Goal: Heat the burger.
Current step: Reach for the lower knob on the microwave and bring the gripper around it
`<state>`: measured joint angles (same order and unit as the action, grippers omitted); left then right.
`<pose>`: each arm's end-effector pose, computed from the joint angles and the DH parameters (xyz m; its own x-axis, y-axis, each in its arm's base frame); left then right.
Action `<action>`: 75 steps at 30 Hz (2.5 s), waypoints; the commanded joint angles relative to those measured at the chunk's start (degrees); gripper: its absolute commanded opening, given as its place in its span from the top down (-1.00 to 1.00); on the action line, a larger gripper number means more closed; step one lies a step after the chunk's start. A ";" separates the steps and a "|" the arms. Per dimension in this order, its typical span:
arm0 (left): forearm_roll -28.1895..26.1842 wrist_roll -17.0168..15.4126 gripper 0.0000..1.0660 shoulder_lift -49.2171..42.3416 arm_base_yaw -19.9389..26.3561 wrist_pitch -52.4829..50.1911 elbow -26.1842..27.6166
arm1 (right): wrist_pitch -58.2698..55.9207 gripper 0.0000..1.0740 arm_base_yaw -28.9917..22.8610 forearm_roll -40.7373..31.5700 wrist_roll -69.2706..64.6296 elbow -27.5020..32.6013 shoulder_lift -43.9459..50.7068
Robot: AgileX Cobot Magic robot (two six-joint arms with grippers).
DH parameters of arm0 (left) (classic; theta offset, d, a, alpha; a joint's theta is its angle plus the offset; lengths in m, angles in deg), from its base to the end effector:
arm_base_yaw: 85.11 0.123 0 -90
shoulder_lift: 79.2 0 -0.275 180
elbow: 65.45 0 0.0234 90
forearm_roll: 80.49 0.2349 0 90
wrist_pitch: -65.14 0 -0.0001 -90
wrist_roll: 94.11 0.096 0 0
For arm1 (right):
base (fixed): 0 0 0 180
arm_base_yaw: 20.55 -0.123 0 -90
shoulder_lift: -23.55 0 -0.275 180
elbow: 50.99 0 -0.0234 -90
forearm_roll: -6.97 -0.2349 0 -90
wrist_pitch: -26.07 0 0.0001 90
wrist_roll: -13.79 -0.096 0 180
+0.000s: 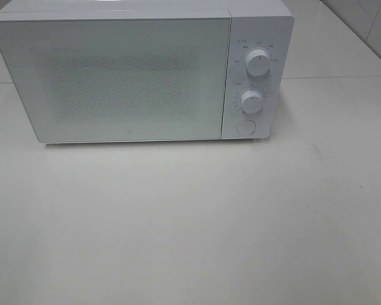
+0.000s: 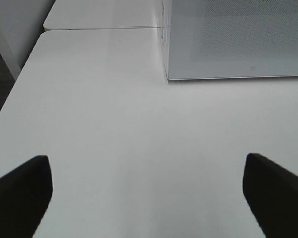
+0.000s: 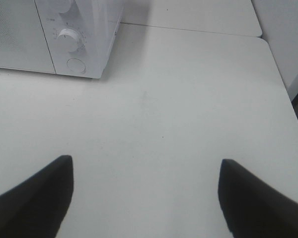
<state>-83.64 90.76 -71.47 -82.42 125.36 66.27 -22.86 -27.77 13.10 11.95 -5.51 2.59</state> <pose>-0.0046 -0.0048 0.2683 -0.4404 0.0369 -0.8970 0.0213 0.9993 0.0307 0.0364 -0.0032 0.2959 -0.4202 -0.0917 -0.9028 -0.0692 0.9952 -0.0689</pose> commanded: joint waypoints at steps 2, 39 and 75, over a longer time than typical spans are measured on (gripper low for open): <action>-0.06 -0.23 -0.81 -1.15 0.23 -0.69 -0.17 | 5.04 -0.42 0.46 0.23 -0.23 -0.52 -3.78; -0.06 -0.23 -0.81 -1.15 0.23 -0.69 -0.17 | 54.26 -0.42 0.46 2.41 -1.09 4.24 -39.94; -0.06 -0.23 -0.81 -1.15 0.23 -0.69 -0.17 | 111.44 -0.42 -24.24 -45.03 25.90 15.41 -67.44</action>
<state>-83.64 90.76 -71.47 -82.42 125.30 66.27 84.51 -49.71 -29.47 36.70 10.07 -63.30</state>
